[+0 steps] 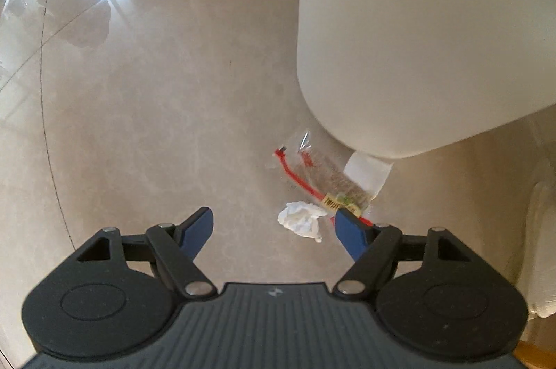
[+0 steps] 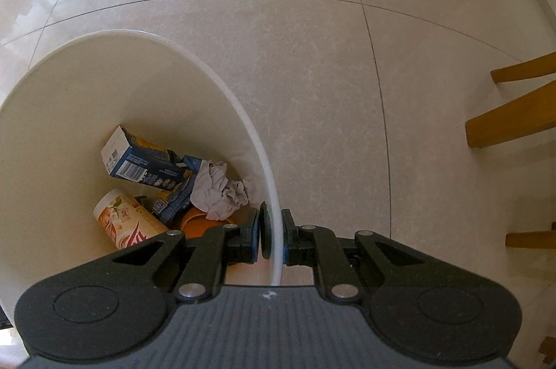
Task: Collect trash
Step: 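Lower the left gripper and grasp the crumpled white tissue, then carry the tissue over the bucket and release it inside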
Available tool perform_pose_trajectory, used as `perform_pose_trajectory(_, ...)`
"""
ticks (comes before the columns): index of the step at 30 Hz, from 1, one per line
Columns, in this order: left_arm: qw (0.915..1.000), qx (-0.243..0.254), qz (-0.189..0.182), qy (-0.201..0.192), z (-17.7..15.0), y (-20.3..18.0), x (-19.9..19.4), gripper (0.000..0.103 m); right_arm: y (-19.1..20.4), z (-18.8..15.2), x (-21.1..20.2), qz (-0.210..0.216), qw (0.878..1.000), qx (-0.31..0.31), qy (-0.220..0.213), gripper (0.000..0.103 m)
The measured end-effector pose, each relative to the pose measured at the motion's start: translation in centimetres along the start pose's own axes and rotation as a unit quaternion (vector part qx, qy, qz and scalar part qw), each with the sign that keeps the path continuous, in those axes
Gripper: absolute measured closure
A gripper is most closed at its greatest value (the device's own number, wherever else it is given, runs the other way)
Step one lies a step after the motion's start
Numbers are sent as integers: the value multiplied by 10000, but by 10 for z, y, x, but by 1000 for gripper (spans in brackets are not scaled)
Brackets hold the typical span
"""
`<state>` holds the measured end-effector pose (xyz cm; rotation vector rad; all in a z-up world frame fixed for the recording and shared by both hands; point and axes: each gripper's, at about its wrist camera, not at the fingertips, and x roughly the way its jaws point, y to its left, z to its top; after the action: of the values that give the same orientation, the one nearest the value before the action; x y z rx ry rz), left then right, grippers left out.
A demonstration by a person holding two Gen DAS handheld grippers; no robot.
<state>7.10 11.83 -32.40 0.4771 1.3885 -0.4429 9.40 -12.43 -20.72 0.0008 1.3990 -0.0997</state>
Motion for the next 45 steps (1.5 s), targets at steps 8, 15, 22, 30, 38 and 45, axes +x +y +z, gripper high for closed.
perform_pose_trajectory(8, 9985, 529, 92, 119, -17, -5, 34, 28, 0, 0, 0, -14, 10000, 25, -14, 88)
perform_pose_trajectory(15, 9944, 1027, 98, 234, -39, -16, 60, 37, 2, 0, 1, -61, 10000, 14, -25, 88)
perform_pose_trajectory(22, 9940, 1097, -2, -42, -40, -21, 70, 48, 3, 0, 2, -81, 10000, 25, -37, 88)
perform_pose_trajectory(30, 9949, 988, -100, -199, -34, -18, 76, 52, 4, 0, 2, -106, 9999, 19, -53, 87)
perform_pose_trajectory(38, 9969, 755, -175, -156, -30, -11, 78, 72, 4, 0, 2, -113, 9999, -3, -61, 87)
perform_pose_trajectory(45, 9982, 567, -192, -34, -30, 4, 65, 78, 4, 0, 2, -113, 9999, 4, -62, 87)
